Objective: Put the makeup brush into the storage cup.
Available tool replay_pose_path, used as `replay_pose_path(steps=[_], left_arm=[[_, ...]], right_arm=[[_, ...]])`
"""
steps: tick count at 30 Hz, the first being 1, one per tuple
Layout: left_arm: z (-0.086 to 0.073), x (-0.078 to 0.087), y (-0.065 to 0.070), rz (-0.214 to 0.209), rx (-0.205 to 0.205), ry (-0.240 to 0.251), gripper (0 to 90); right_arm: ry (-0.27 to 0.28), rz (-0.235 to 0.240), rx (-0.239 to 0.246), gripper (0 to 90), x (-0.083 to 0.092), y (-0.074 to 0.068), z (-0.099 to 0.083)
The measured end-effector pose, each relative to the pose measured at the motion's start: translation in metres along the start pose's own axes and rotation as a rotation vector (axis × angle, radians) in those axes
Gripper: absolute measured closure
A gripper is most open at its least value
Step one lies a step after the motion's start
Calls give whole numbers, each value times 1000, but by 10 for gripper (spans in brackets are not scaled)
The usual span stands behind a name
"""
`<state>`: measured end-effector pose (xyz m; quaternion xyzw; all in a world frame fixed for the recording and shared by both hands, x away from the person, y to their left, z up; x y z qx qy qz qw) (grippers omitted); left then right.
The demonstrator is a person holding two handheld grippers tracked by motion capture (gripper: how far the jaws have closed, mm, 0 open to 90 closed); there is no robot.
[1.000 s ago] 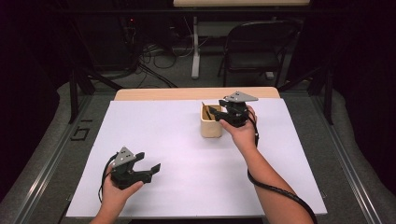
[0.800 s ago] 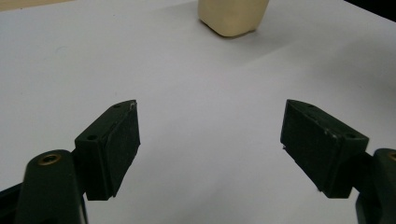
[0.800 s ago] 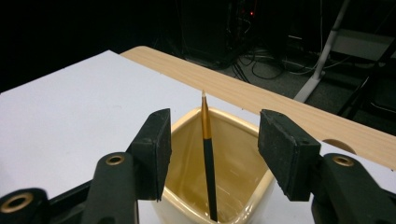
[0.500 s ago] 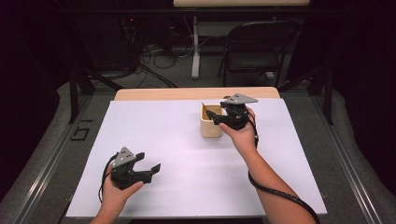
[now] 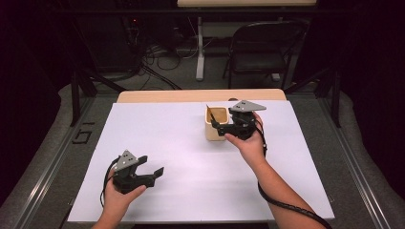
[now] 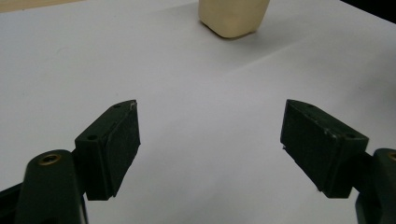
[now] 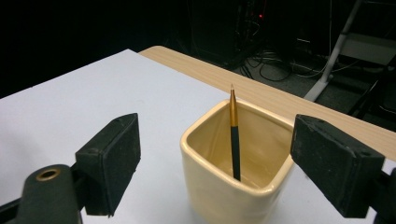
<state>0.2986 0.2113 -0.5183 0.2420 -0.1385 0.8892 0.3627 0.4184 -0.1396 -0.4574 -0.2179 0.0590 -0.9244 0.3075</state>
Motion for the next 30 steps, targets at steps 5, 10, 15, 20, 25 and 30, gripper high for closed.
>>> replay_pose_path(steps=[5,10,15,20,25,30], left_arm=[[0,0,0,0,3,0,201],[0,0,0,0,6,1,201],[0,1,-1,0,5,0,200],[0,1,-1,2,8,1,200],[0,1,-1,2,9,-2,201],[0,1,-1,3,11,-2,201]], right_arm=[[-6,17,6,157,14,-2,-9],[-25,27,8,156,29,-4,-20],[-33,33,0,156,44,-4,-32],[-44,40,-6,156,60,-4,-44],[-42,42,0,156,73,-5,-58],[-48,41,-10,156,84,-6,-73]])
Point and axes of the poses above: each handheld gripper's, and its own axes: x roughly backward along the jaws, z roughly out of its top, y roughly to its right, the point moved 1 cm from there along -x, roughly forward along the jaws, and after that the axes turned 13 degrees about -x, right-handed, at the moved point
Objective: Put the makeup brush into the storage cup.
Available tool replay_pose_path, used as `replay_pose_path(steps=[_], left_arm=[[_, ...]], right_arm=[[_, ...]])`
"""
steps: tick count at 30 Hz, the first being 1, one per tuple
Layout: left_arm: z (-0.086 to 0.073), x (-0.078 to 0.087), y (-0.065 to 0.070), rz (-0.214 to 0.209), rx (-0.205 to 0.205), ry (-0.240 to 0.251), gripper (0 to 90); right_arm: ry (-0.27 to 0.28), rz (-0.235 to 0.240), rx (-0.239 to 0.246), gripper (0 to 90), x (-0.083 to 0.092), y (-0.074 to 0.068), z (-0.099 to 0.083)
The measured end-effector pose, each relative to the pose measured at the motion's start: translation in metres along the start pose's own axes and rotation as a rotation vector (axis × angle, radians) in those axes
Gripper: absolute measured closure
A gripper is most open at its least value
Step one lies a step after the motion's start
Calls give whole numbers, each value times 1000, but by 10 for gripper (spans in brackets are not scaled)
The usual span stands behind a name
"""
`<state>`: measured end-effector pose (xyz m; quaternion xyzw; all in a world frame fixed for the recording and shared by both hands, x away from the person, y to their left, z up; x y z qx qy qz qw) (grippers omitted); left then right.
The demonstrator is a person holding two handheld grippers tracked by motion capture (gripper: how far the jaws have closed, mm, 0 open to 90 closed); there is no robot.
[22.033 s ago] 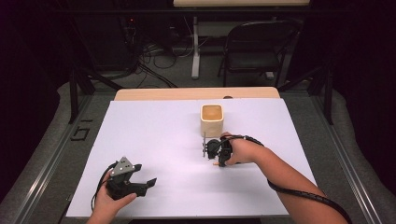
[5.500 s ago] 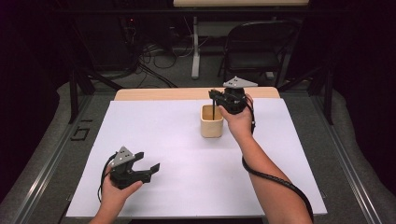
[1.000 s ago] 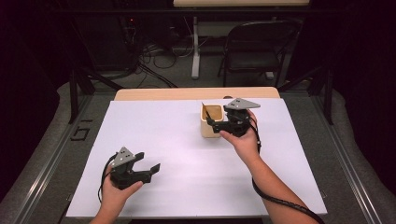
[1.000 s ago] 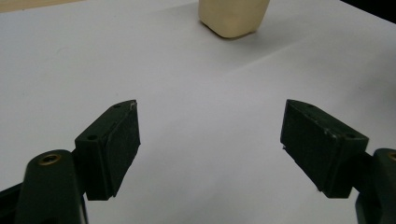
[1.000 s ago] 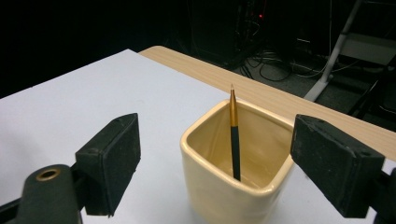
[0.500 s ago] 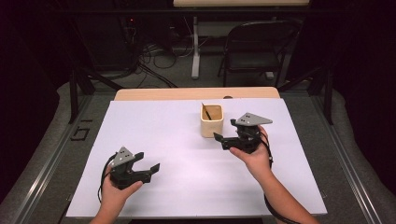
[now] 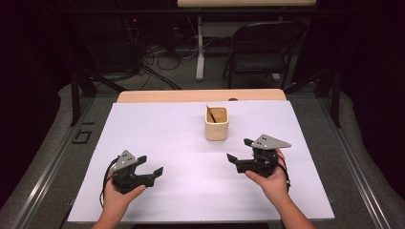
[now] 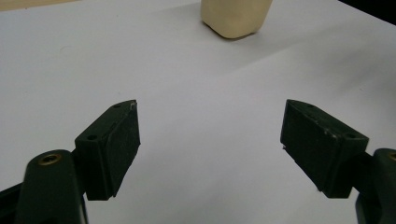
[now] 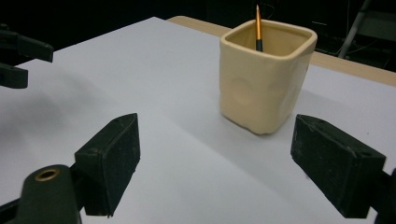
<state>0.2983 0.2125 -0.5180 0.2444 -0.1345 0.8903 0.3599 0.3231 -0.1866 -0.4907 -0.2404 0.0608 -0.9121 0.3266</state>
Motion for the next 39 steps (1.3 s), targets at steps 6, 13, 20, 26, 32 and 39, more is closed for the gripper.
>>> replay_pose_path(steps=[6,13,20,26,32,39], left_arm=[[0,0,0,1,2,1,201],[-1,0,0,-1,-3,-3,201],[-1,0,0,1,-1,-5,200],[-1,-1,0,1,-1,-5,201],[-2,-2,1,1,2,-5,201],[-2,-3,0,0,-4,-9,201]], right_arm=[[-9,8,-18,155,11,-1,-13],[-10,4,-15,155,20,-1,-25],[-24,-12,-17,155,27,3,-33],[-36,-25,-31,156,27,10,-43],[-42,-37,-40,156,27,18,-47],[-40,-48,-43,157,25,21,-51]])
Point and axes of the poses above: each handheld gripper's, and its own axes: x roughly backward along the jaws, z roughly out of its top, y roughly to its right, the point moved 1 cm from there along -x, roughly forward along the jaws, and after that the axes turned 13 degrees about -x, right-handed, at the moved point
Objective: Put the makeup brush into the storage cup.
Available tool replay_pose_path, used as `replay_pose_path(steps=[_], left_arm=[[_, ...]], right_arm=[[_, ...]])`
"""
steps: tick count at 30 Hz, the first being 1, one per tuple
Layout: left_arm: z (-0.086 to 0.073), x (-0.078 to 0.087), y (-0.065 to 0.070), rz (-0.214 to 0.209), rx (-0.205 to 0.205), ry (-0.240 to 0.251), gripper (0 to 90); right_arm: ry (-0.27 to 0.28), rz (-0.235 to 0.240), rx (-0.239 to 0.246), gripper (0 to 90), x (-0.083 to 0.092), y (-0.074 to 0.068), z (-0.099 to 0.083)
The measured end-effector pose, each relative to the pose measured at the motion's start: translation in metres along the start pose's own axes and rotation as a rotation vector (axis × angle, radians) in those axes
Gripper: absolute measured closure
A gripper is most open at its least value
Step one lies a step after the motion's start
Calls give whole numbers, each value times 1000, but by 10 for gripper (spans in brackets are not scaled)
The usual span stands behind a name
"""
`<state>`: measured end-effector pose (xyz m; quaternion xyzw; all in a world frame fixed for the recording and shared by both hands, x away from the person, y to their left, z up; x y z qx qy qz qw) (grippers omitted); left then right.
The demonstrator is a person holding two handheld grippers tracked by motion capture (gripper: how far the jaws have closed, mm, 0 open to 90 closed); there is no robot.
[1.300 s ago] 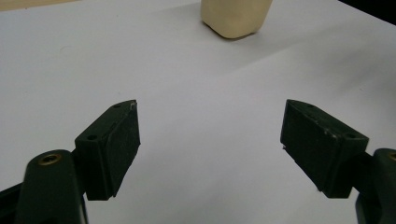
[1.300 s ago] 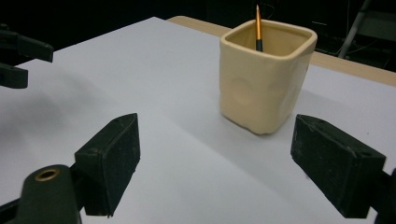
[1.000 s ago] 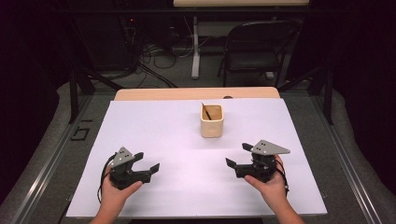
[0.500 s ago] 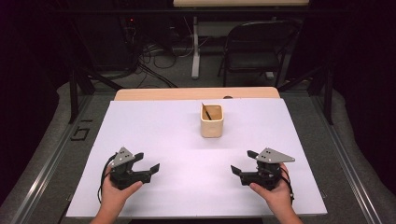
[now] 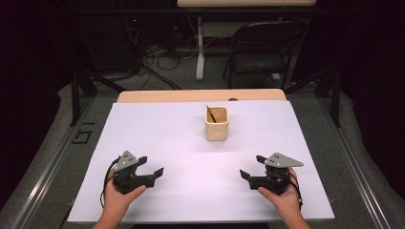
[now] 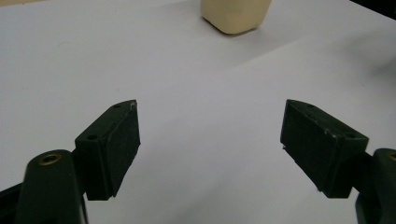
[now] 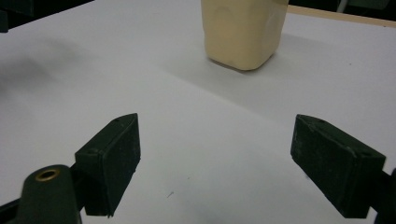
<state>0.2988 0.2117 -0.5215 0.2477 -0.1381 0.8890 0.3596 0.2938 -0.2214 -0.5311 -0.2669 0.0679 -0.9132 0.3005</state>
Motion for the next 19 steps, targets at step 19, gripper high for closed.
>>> replay_pose_path(steps=[19], left_arm=[[-1,-1,-2,1,6,-3,204]], right_arm=[[-29,-35,-10,153,-5,7,-7]])
Point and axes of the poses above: each handheld gripper's, and its own axes: x roughly backward along the jaws, z roughly out of its top, y roughly to its right, the point moved 1 cm from there along -x, roughly forward along the jaws, and after that the axes turned 13 degrees about -x, right-handed, at the moved point
